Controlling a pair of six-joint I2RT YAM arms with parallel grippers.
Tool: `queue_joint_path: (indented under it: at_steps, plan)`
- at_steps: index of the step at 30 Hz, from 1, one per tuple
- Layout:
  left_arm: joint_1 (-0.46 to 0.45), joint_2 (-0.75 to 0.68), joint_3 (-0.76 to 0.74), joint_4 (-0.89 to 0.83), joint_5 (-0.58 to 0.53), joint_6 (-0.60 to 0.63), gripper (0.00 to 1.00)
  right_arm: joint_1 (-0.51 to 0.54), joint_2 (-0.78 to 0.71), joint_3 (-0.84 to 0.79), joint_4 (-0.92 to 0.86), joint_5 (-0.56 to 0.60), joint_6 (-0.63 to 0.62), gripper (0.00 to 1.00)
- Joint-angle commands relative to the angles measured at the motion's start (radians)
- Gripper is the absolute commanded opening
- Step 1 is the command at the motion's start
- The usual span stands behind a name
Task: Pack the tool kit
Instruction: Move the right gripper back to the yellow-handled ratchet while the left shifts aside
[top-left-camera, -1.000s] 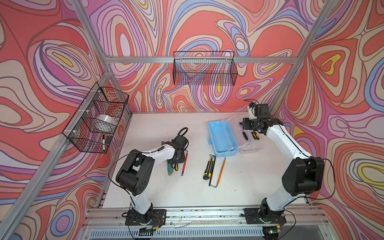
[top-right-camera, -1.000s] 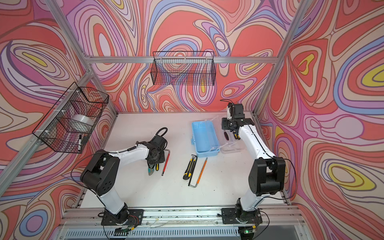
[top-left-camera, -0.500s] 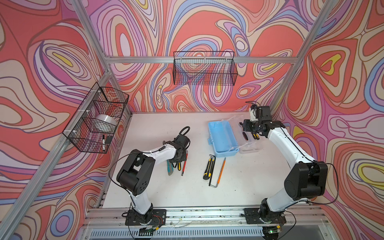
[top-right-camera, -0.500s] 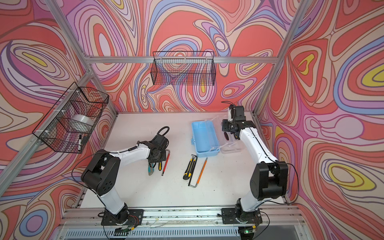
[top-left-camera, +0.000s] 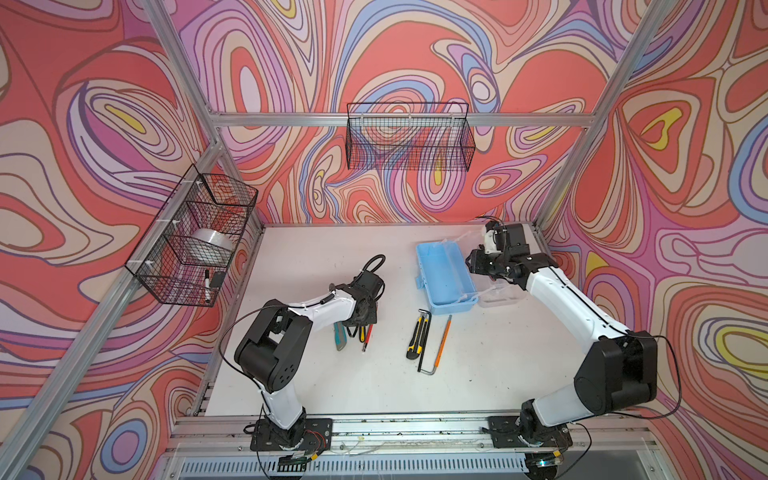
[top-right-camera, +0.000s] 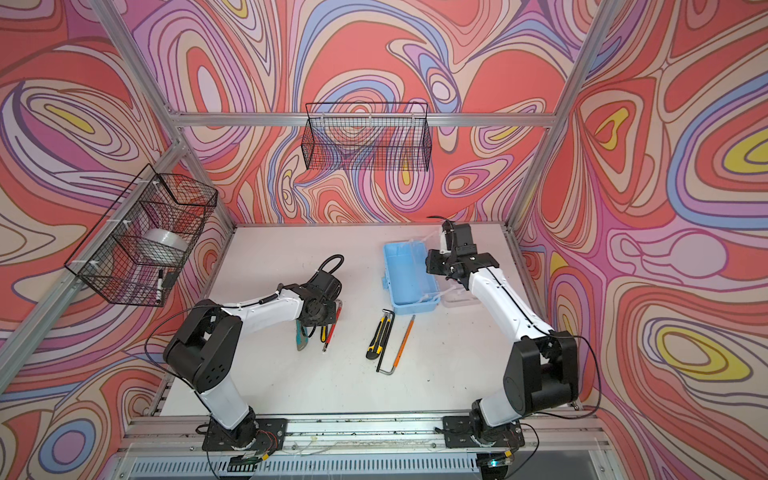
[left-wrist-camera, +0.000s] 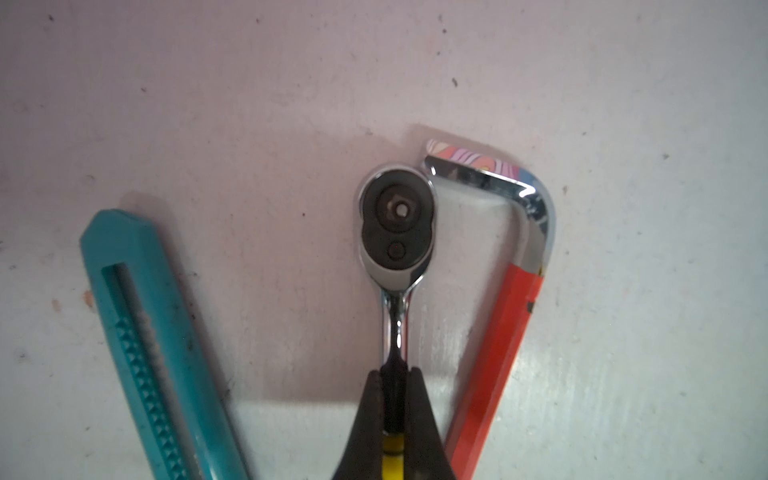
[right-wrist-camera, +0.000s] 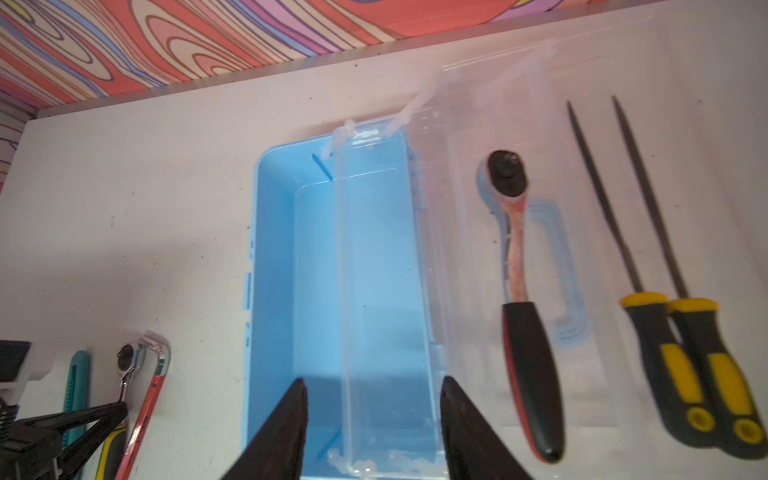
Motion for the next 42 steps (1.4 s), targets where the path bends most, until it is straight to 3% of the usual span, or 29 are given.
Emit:
queue_joint_path:
  at_steps: [1,4,11,17,24,42]
  plan:
    - [-0.014,-0.012,-0.057,-0.028,0.021,0.001,0.00,0.079,0.007,-0.008,0.037,0.009,0.074,0.52]
    - [-0.015,-0.044,-0.086,-0.013,0.025,-0.001,0.00,0.155,0.049,0.003,0.046,0.014,0.154,0.52]
    - [-0.014,-0.107,-0.120,0.072,0.117,-0.009,0.12,0.315,0.162,0.023,0.081,0.059,0.317,0.51]
    - [-0.014,-0.186,-0.144,0.076,0.130,-0.015,0.39,0.421,0.241,0.030,0.159,0.058,0.404,0.51]
    - [-0.002,-0.303,-0.188,0.036,0.072,-0.052,0.55,0.519,0.365,0.104,0.175,0.058,0.450,0.51]
    - [0.125,-0.552,-0.394,-0.033,0.026,-0.119,0.38,0.690,0.614,0.322,0.090,0.088,0.495,0.43]
